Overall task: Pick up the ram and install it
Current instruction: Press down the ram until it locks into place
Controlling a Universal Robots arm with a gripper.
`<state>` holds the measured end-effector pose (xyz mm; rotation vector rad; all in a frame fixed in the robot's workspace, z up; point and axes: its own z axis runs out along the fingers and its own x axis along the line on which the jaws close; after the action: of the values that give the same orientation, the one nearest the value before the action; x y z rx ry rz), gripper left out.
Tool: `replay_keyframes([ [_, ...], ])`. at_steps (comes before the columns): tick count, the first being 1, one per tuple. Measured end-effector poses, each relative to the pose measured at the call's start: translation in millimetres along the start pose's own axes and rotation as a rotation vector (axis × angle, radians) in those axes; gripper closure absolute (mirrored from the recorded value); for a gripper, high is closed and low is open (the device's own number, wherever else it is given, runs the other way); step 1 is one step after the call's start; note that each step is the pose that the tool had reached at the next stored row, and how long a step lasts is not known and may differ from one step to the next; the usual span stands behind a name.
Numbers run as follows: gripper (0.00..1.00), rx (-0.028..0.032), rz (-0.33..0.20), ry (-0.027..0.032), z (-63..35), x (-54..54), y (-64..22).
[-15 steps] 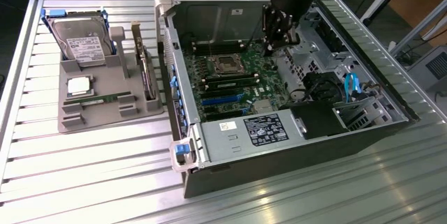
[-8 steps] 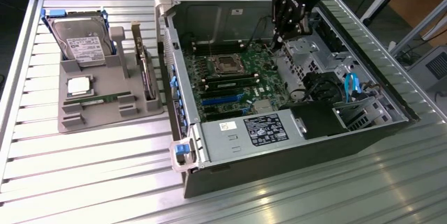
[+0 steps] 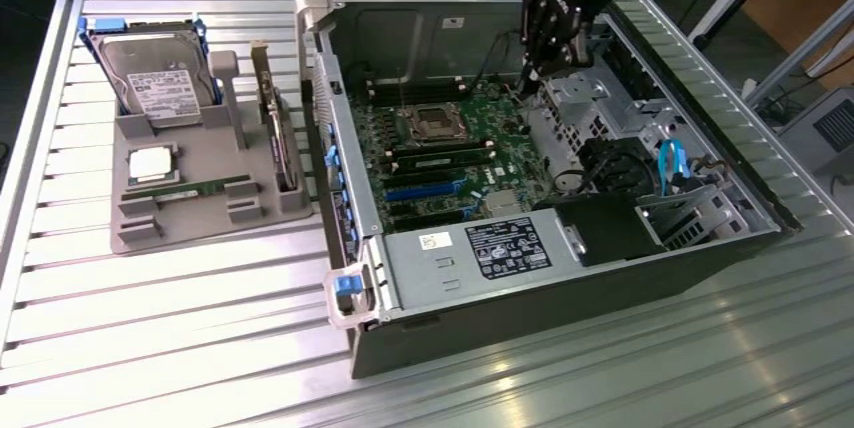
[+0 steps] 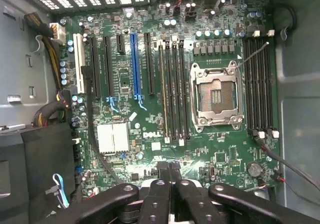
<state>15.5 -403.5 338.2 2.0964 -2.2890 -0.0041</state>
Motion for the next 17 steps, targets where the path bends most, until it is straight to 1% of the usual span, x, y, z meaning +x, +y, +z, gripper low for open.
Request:
replay_keyframes([
  [1, 0.90, -0.0013, 0.053, -0.0009, 0.2, 0.0, 0.0],
  [3, 0.90, -0.0024, 0.102, -0.0004, 0.2, 0.0, 0.0],
  [5, 0.90, -0.0036, 0.166, 0.0012, 0.4, 0.0, 0.0],
  [7, 0.90, -0.0043, 0.206, 0.0030, 0.5, 0.0, -0.1],
  [9, 0.90, -0.0053, 0.248, 0.0035, 0.5, 0.0, -0.1],
  [11, 0.90, -0.0067, 0.295, 0.0025, 0.6, 0.0, 0.0],
  [15, 0.90, -0.0106, 0.429, 0.0004, 0.8, 0.0, -0.1],
  [16, 0.90, -0.0112, 0.453, -0.0001, 0.8, 0.0, -0.1],
  [17, 0.90, -0.0126, 0.497, -0.0010, 0.9, 0.0, -0.1],
])
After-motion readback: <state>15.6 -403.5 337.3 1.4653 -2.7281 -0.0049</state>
